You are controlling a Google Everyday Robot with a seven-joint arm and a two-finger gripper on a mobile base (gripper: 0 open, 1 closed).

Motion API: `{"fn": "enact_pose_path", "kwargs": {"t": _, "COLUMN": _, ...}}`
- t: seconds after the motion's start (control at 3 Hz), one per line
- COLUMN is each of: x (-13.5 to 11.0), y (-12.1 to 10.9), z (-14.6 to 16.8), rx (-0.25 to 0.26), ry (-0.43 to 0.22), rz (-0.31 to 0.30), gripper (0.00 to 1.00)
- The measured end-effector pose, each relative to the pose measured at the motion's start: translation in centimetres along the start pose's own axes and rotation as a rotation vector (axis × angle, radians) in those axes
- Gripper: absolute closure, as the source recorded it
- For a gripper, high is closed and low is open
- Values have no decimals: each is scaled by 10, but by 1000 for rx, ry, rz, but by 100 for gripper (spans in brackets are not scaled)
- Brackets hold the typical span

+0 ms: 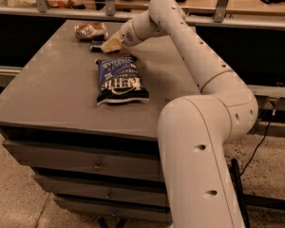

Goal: Pick rxbar blueberry

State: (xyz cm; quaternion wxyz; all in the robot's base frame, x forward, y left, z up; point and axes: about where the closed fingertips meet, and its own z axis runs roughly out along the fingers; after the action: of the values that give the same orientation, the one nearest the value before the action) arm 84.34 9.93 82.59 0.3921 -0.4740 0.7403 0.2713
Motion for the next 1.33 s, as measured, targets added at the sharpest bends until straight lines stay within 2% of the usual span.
{"fn": "enact_pose_path", "kwargs": {"t": 0.33, "x": 0, "y": 1, "z": -1, "rx": -7, "ry": 6, "rz": 9, "gripper": 87}}
{"fn": "enact_pose_path", "kwargs": {"t": 0.67, "x": -3, "y": 2, "z": -3, "rx": -7, "ry": 6, "rz": 9, "gripper": 100}}
{"fn": "enact_pose_path", "kwargs": {"t": 1.0, "x": -3, "y": 2, "z": -3, "rx": -7, "ry": 6, "rz": 9, "gripper": 100}}
{"fn": "enact_pose_path", "kwargs": {"t": 1.33, "x": -38, "y": 27, "z": -61, "rx": 11, "ry": -33, "rz": -21, "gripper": 100}}
